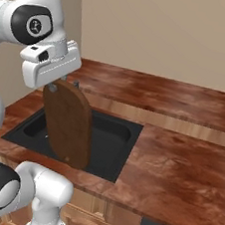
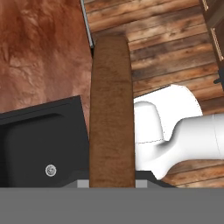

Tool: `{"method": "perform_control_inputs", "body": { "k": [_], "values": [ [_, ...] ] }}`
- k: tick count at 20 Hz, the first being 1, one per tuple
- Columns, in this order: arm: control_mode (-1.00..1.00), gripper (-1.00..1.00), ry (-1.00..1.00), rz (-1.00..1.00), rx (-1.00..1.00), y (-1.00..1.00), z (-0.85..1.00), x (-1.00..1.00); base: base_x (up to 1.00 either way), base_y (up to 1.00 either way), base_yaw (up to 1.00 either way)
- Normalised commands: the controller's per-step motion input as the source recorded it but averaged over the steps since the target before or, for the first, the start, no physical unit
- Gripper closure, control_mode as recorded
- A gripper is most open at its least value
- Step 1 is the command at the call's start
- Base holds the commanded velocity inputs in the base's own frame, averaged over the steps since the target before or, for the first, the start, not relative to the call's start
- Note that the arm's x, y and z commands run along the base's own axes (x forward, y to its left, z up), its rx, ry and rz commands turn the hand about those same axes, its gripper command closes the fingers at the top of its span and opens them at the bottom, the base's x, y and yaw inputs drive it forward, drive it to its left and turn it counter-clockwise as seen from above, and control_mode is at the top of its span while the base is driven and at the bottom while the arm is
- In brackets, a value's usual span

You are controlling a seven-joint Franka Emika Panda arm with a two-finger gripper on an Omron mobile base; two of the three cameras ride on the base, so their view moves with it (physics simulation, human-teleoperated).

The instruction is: Move the cutting board and knife to the sink. Then move spray from the cabinet to the counter.

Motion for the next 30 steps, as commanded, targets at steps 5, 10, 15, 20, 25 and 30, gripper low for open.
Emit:
{"method": "perform_control_inputs", "body": {
  "k": [5, 10, 15, 20, 25, 30],
  "values": [
    [1.00, 1.00, 0.00, 0.00, 0.00, 0.00, 0.00, 0.00, 0.00, 0.00, 0.00],
    [-1.00, 1.00, -0.05, 0.11, 0.00, 0.00, -0.07, 0.07, 0.00, 0.00, 0.00],
    [-1.00, 1.00, -0.23, 0.57, 0.03, -0.10, -0.35, 0.41, 0.00, 0.00, 0.00],
    [-1.00, 1.00, -0.21, 0.75, 0.04, -0.09, -0.53, 0.61, 0.00, 0.00, 0.00],
    [-1.00, 1.00, -0.11, 0.73, 0.06, -0.30, -0.56, 0.22, 0.00, 0.00, 0.00],
    [-1.00, 1.00, -0.04, 0.54, 0.06, -0.45, -0.52, 0.10, 0.00, 0.00, 0.00]
  ]
}}
